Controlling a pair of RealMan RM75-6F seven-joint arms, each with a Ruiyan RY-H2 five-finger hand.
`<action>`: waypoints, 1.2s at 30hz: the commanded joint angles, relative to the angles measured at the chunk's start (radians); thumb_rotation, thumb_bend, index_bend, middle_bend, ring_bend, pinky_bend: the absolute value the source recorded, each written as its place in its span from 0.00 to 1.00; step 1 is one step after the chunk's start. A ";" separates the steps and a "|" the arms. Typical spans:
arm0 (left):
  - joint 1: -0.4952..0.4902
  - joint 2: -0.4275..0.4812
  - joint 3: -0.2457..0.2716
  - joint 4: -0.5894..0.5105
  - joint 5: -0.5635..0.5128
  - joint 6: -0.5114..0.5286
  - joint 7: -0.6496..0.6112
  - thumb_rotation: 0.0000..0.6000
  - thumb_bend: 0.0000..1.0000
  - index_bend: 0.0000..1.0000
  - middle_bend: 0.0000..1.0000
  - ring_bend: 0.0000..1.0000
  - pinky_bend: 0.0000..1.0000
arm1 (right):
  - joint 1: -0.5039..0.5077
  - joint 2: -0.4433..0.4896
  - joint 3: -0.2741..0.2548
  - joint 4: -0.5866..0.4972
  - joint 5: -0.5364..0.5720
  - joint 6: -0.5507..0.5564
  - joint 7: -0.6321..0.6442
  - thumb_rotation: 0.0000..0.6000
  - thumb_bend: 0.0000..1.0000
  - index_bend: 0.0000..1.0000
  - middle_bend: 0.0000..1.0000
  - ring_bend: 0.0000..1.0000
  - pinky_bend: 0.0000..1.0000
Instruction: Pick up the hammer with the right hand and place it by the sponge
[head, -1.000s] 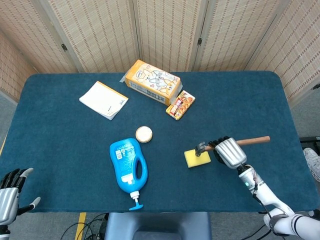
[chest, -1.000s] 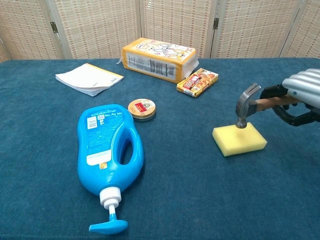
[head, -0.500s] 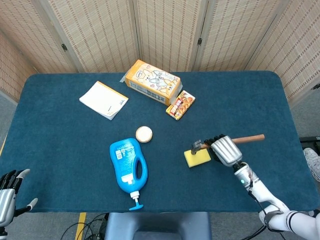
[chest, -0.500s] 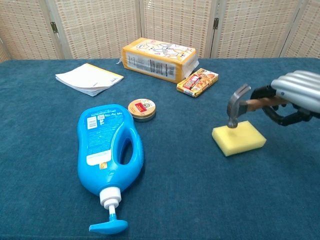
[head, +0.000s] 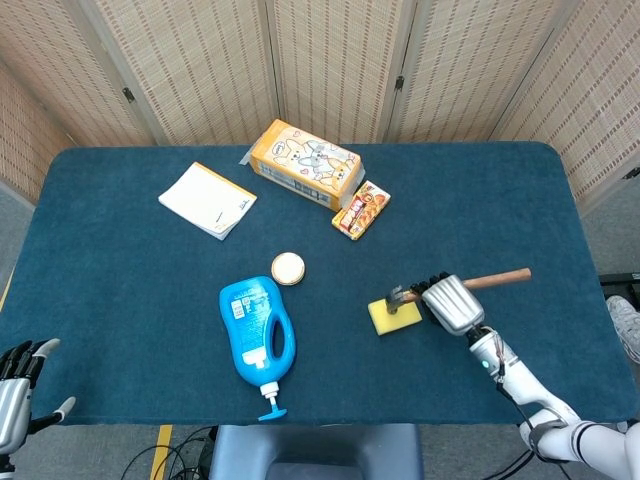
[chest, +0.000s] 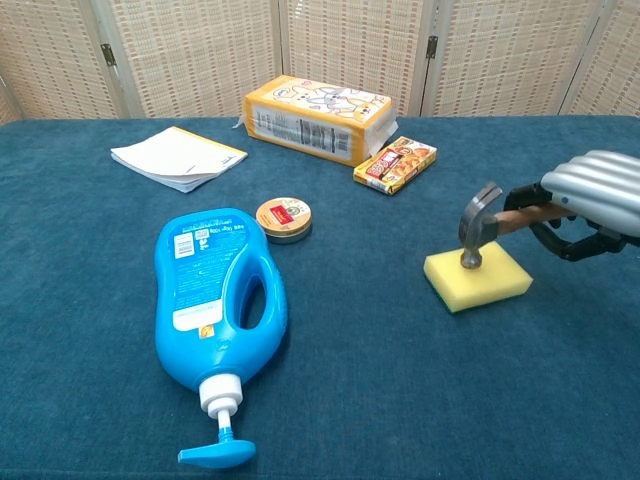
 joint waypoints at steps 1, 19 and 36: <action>0.001 0.000 0.001 0.001 -0.002 -0.003 0.000 1.00 0.21 0.17 0.20 0.12 0.14 | 0.002 -0.023 -0.016 0.042 0.000 -0.025 -0.026 1.00 0.70 0.72 0.79 0.62 0.72; -0.002 0.015 0.000 -0.028 0.018 0.007 0.016 1.00 0.21 0.18 0.20 0.12 0.14 | 0.102 -0.065 0.176 -0.026 0.189 -0.124 0.216 1.00 0.62 0.66 0.65 0.58 0.72; 0.012 0.031 0.004 -0.041 0.013 0.020 0.022 1.00 0.21 0.19 0.20 0.12 0.14 | 0.183 -0.126 0.211 0.053 0.298 -0.297 0.221 1.00 0.42 0.09 0.15 0.11 0.29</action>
